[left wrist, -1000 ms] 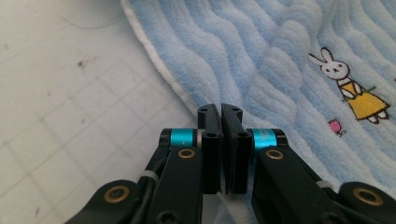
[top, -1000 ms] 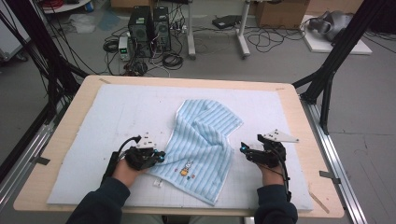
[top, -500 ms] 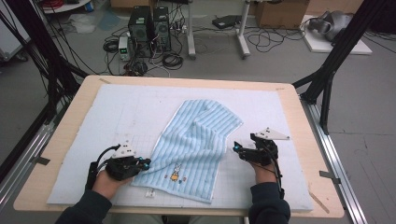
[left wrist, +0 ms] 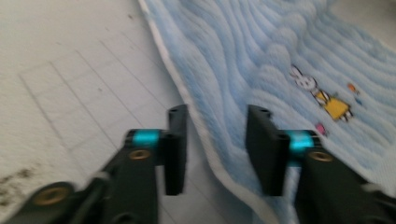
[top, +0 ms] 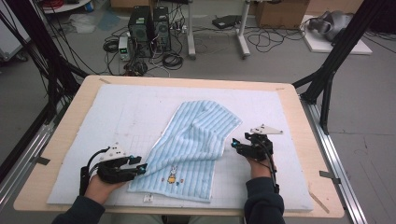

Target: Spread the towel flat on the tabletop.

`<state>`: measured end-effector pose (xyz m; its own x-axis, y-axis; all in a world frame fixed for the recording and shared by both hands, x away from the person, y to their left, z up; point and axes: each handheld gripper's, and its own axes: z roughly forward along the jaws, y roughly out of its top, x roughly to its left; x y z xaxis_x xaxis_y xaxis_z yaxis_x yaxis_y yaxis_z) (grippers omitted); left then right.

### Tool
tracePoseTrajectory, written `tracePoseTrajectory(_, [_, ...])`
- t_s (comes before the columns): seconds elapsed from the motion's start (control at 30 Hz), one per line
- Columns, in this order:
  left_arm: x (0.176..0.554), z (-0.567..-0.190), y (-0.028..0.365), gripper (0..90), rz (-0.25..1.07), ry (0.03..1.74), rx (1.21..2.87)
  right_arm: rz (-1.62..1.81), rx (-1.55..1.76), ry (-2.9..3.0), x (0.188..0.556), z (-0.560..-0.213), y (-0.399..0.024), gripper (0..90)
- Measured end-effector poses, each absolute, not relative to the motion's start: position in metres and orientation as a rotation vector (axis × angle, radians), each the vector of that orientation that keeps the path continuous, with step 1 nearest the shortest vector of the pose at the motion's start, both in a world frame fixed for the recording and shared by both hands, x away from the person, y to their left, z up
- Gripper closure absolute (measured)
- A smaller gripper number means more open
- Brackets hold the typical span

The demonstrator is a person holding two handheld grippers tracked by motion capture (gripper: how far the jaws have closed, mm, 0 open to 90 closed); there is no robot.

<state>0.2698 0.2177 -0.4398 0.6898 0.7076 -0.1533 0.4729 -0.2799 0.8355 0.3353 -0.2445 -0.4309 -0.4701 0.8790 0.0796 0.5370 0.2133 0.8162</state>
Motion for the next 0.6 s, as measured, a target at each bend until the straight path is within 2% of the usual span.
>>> tracePoseTrajectory(0.13, [0.276,-0.435,0.221,38.1,0.356,0.922,1.892,1.080,1.303,2.142,0.352,-0.431,-0.232,42.0])
tracePoseTrajectory(0.23, [0.281,-0.434,0.223,32.5,0.381,0.950,1.866,0.986,1.288,2.177,0.367,-0.432,-0.220,36.0])
tracePoseTrajectory(0.33, [0.284,-0.434,0.225,27.3,0.400,0.965,1.836,0.936,1.295,2.185,0.380,-0.435,-0.208,37.5])
tracePoseTrajectory(0.53, [0.286,-0.433,0.227,19.1,0.414,0.954,1.809,0.897,1.274,2.271,0.391,-0.441,-0.199,50.5])
tracePoseTrajectory(0.6, [0.287,-0.433,0.227,19.0,0.423,0.957,1.807,0.922,1.267,2.289,0.391,-0.441,-0.201,59.7])
